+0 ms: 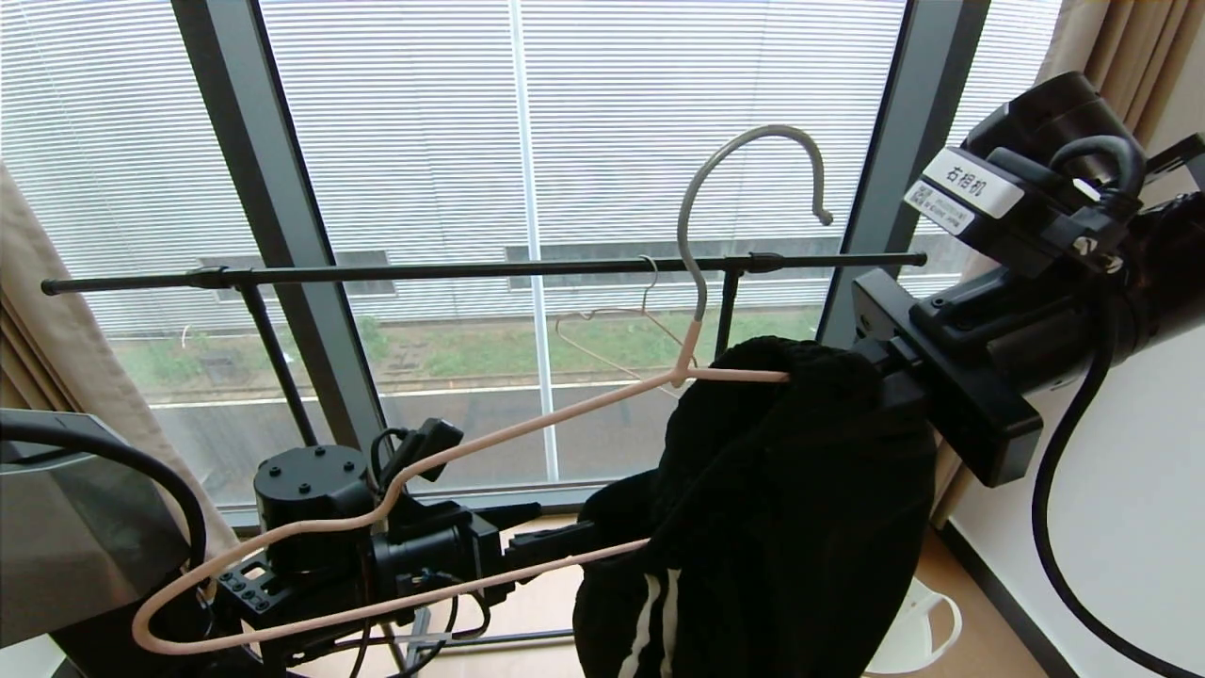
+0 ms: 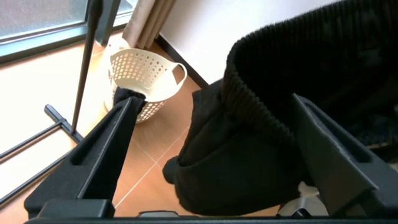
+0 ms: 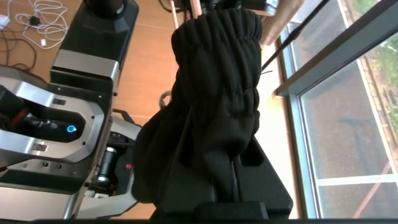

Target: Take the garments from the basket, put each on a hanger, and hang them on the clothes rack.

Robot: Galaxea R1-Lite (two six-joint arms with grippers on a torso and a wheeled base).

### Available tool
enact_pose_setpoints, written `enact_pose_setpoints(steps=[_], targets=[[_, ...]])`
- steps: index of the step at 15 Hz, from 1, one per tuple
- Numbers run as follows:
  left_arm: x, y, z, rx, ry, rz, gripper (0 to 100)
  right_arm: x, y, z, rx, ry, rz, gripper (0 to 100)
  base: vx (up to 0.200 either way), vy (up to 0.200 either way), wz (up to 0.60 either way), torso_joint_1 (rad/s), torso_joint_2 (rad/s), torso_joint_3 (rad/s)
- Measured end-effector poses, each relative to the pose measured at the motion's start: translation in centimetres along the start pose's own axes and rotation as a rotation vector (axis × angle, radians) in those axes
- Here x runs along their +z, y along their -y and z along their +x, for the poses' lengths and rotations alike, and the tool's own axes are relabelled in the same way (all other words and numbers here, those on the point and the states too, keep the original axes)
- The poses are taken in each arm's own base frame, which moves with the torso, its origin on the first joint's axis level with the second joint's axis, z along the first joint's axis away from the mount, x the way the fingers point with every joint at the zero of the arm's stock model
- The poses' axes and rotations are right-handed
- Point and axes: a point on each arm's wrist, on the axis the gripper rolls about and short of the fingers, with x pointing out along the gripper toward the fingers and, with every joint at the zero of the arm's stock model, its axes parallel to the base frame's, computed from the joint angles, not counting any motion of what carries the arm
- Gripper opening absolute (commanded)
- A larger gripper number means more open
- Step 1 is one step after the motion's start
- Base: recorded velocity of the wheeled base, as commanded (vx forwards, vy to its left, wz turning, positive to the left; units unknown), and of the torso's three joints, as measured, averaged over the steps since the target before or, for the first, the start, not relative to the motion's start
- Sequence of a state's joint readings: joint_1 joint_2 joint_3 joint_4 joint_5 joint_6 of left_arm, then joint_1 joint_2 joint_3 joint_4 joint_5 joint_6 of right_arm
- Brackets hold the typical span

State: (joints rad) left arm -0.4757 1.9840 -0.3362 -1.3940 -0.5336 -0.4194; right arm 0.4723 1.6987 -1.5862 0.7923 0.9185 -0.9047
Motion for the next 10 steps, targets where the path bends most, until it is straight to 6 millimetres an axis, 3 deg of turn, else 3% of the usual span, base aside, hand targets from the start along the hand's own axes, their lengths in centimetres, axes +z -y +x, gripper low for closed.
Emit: enact_pose_setpoints(steps=[10], targets=[[-0.26,0.18,-0.09,-0.003,-0.01,-0.002,100,-0.11,0.12,0.53,-0.005,0.011,-0.023,0,0.0,0.0,0.0,0.0,0.0,0.0]])
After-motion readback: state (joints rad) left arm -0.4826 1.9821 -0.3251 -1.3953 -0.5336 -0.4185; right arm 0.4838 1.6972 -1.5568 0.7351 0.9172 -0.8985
